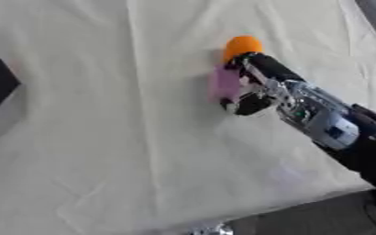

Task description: Pick up the objects with one hand, pass them to the other hand, and then place them into the box on the other side of the table.

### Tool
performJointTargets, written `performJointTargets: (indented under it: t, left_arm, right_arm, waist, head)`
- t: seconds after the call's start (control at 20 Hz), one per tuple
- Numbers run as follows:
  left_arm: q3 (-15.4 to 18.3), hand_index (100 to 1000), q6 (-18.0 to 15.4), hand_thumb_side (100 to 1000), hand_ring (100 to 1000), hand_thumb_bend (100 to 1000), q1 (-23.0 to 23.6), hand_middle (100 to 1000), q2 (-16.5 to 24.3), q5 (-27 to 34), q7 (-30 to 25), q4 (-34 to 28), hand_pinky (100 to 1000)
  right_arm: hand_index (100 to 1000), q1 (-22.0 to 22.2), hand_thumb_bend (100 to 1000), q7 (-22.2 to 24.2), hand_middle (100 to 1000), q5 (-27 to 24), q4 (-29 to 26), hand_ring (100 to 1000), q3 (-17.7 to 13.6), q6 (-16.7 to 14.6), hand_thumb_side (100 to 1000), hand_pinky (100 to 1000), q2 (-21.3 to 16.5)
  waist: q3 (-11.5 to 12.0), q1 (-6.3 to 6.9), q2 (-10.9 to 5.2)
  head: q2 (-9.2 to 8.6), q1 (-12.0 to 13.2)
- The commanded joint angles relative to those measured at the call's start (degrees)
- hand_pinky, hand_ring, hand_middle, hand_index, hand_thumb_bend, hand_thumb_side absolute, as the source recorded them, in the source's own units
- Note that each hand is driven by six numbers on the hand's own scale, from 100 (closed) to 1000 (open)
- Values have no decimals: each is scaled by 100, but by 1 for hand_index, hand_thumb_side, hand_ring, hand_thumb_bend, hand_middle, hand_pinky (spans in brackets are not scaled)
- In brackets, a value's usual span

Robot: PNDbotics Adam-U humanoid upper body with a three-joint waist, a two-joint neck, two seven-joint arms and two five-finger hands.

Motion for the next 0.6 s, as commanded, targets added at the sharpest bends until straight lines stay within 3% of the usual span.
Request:
performJointTargets:
  t: [0.05,0.6]
  left_arm:
    - [26,716,-11,848,675,128,-40,727,106,-39,-18,-65,939]
    - [43,716,-35,842,674,128,-25,727,125,-35,-9,-83,940]
  right_arm:
    - [717,-55,310,-118,648,-101,-55,716,-101,25,100,625,-74]
    - [620,2,155,-637,538,-608,-55,654,-122,-137,100,587,-2]
  waist:
    - [2,25,0]
    - [-49,44,-61]
  head:
    - [-10,-33]
    - [-10,33]
